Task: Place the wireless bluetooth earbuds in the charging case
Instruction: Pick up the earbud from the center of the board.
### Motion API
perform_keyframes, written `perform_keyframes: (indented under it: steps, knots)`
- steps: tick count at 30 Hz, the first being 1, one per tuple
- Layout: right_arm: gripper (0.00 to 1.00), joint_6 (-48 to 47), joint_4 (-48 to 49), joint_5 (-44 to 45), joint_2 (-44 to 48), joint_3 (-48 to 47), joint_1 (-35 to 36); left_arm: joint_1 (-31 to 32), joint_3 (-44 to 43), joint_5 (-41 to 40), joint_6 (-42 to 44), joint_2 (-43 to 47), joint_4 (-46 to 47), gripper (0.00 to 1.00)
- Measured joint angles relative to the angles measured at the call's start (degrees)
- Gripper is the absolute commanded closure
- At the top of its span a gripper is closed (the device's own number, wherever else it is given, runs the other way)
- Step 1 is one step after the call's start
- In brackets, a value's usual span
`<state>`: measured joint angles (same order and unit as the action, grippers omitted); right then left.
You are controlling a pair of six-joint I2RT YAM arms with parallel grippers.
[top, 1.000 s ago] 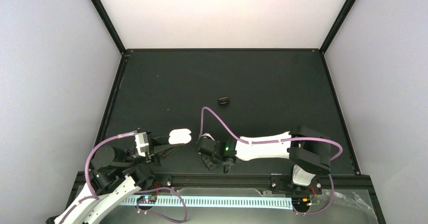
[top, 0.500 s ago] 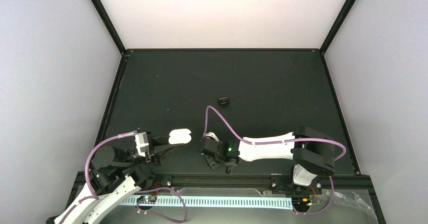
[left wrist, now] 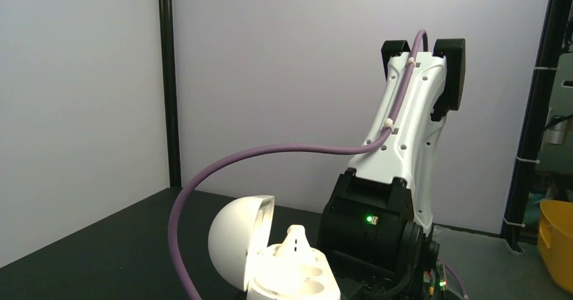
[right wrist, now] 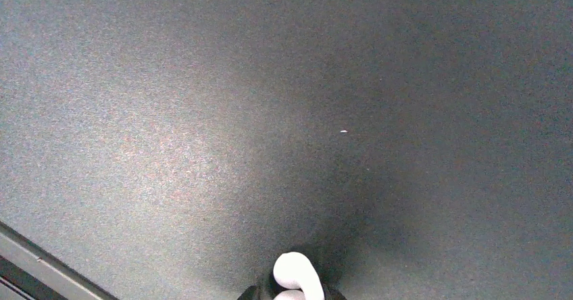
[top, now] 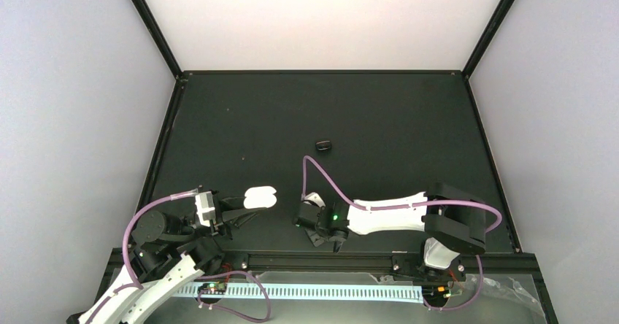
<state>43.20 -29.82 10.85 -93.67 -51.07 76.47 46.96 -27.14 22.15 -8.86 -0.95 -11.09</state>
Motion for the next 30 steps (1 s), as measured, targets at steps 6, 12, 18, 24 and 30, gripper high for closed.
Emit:
perform_keyframes:
  steps: [6,12,18,24,30]
  knots:
    - [0.8,0.3,-0.4,0.9,0.6,0.1,0.0,0.0,0.0,0.0,0.0,0.0,0.0,0.99]
    - [0.7,0.3,-0.3,1.0,2.0,0.1,0.0,0.0,0.0,0.0,0.0,0.0,0.0,0.98]
    - [0.76,0.3,-0.3,1.0,2.0,0.1,0.0,0.0,0.0,0.0,0.0,0.0,0.0,0.98]
    - [0.84,0.2,-0.1,1.0,2.0,0.1,-0.1,0.0,0.0,0.0,0.0,0.0,0.0,0.98]
    - [0.9,0.2,0.0,1.0,2.0,0.1,-0.1,0.0,0.0,0.0,0.0,0.0,0.0,0.99]
